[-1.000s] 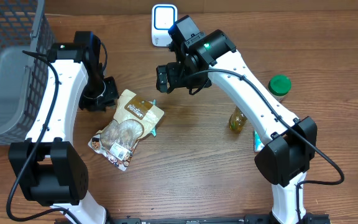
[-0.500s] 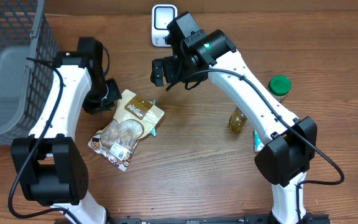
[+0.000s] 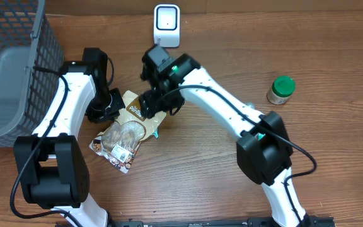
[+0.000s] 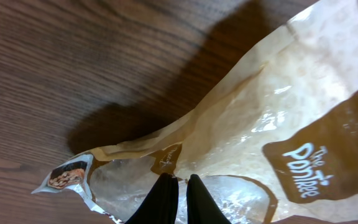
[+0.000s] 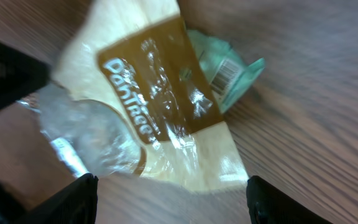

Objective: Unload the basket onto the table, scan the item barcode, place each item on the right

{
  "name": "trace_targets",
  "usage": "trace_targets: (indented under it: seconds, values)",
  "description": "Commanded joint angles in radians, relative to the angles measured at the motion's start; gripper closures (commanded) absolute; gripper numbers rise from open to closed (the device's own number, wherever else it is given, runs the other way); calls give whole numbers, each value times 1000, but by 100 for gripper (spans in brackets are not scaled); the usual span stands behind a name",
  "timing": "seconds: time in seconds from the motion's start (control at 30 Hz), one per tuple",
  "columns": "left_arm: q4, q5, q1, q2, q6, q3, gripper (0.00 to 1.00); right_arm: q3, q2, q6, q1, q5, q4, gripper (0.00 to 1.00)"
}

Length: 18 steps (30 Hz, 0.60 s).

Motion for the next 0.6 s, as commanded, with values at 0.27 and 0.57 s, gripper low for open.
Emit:
trace_targets:
  seconds: [0.27, 0.57]
  values:
    - [21, -11, 0, 1, -3, -39, 91, -182, 10, -24, -4, -16, 201, 27]
    - [23, -10, 0, 1, -3, -39, 91, -207, 10, -24, -5, -48, 224, 75]
